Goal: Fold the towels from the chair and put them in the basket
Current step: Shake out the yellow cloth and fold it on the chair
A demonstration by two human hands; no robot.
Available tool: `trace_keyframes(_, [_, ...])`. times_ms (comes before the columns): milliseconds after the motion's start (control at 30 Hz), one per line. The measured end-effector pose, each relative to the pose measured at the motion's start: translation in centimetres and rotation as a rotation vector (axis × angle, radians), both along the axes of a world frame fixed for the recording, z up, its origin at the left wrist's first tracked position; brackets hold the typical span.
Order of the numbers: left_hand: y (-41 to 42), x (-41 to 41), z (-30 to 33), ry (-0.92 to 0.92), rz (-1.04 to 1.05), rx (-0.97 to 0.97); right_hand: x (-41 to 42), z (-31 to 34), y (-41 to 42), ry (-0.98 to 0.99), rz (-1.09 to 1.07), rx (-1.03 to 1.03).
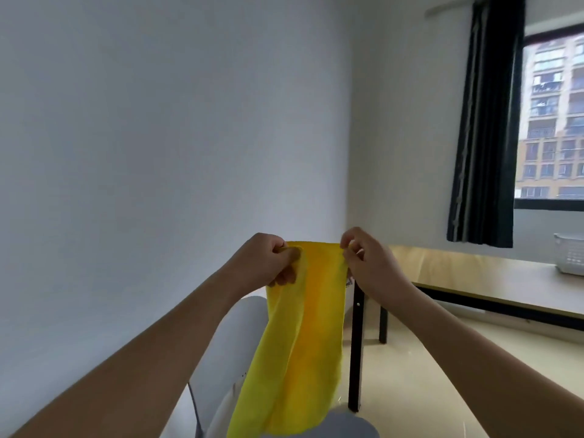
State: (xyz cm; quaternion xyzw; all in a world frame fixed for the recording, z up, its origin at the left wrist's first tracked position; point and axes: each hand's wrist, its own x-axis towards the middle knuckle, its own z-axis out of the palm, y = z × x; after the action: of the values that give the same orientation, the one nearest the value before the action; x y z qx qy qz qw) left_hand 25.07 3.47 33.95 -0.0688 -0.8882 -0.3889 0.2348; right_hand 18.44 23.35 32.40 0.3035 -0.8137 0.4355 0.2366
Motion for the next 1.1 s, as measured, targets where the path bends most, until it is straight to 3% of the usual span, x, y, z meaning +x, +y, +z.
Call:
trace_keyframes(200, [1.4, 1.0, 2.7, 0.074, 0.203, -0.222, 2.9, 1.6, 0.3, -0.062, 0.003, -0.009])
trace_keyframes(333, [2.0, 1.5, 3.2, 0.119, 0.263, -0.260, 3.6, 2.0, 0.8, -0.211, 0.145, -0.057])
trace_keyframes(467, [3.0, 2.4, 3.8, 0.125, 0.206, -0.197, 3.6, 1.9, 1.1, -0.132, 0.068, 0.087])
trace_keyframes(567, [3.7, 3.2, 4.3, 0.119, 0.120, -0.111, 3.8, 1.9, 1.1, -0.051, 0.026, 0.077])
trace_keyframes(833, [5.0, 4.6, 5.2, 0.109, 0.000, -0.097, 3.6, 2.1, 2.2, -0.078, 0.004, 0.085])
trace_keyframes(1100, [5.2, 4.2, 4.2, -0.001, 0.038, -0.205, 4.0, 2.4, 3.4, -0.064, 0.078, -0.093])
